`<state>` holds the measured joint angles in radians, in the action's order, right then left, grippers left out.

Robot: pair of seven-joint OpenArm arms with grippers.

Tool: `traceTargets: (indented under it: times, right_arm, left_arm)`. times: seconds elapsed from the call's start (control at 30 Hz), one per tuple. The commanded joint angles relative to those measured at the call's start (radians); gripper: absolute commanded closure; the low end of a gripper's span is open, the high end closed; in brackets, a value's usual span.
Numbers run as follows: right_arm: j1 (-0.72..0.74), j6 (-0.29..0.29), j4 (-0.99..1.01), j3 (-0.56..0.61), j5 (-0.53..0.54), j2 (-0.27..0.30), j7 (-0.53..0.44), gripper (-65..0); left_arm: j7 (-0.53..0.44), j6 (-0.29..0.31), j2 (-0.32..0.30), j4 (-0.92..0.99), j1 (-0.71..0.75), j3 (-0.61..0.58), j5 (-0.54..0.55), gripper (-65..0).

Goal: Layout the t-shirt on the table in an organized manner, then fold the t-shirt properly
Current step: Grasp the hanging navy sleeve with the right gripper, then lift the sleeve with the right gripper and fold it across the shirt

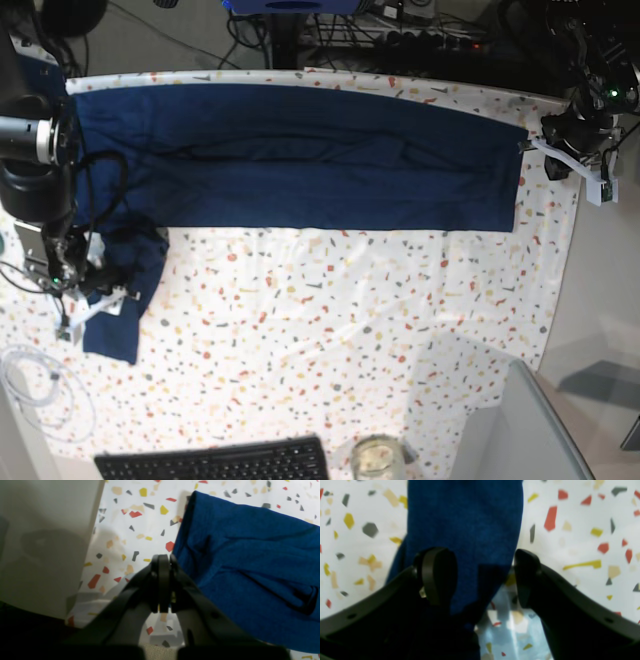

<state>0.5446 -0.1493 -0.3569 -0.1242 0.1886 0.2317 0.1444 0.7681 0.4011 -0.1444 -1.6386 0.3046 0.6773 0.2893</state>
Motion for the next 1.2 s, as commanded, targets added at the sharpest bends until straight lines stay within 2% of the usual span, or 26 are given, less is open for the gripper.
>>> traceTargets:
  times: [0.0, 0.07, 0.13, 0.27, 0.3, 0.37, 0.47, 0.6, 0.83, 1.03, 1.17]
  right_arm:
    - [0.030, -0.002, -0.012, 0.001, 0.005, 0.011, -0.009, -38.1]
    - [0.025, -0.002, -0.012, 0.001, 0.005, 0.011, -0.009, -37.4]
    - [0.025, -0.002, -0.012, 0.001, 0.005, 0.013, -0.009, -30.8]
    - [0.025, -0.005, -0.027, -0.002, 0.005, 0.013, -0.010, -2.0]
    - [0.025, -0.005, -0.044, -0.004, 0.005, 0.013, -0.010, 0.0]
    - [0.009, -0.005, -0.104, -0.001, 0.005, 0.013, -0.006, -1.8]
    - [-0.037, -0.005, -0.250, -0.001, 0.005, 0.013, 0.014, 0.0]
    - [-0.111, -0.005, -0.485, -0.004, 0.005, 0.013, 0.148, 0.0]
    - [-0.254, -0.005, -0.911, -0.007, 0.007, 0.007, 0.283, 0.0]
    - [-0.350, -0.005, -1.195, -0.007, 0.009, 0.007, 0.335, 0.0]
    - [-0.384, -0.005, -1.330, -0.007, 0.009, 0.007, 0.403, 0.0]
  left_arm:
    - [-0.020, 0.005, -0.014, -0.018, -0.002, 0.005, 0.009, 0.0]
    - [-0.020, 0.005, -0.014, -0.018, -0.002, 0.005, 0.006, 0.0]
    - [-0.022, 0.005, -0.014, -0.018, -0.002, 0.005, 0.006, 0.0]
    - [-0.022, 0.005, -0.014, -0.016, 0.000, 0.005, 0.006, 0.0]
    - [-0.022, 0.005, -0.014, -0.016, 0.000, 0.005, 0.006, 0.0]
    - [-0.022, 0.005, -0.014, -0.016, 0.000, 0.005, 0.006, 0.0]
    - [-0.019, 0.005, -0.014, -0.016, 0.000, 0.005, 0.006, 0.0]
    - [-0.017, 0.005, -0.014, -0.016, 0.000, 0.005, 0.006, 0.0]
    - [-0.017, 0.005, -0.014, -0.018, -0.002, 0.005, 0.006, 0.0]
    - [-0.017, 0.005, -0.014, -0.018, -0.002, 0.005, 0.006, 0.0]
    - [-0.017, 0.005, -0.014, -0.018, -0.002, 0.005, 0.006, 0.0]
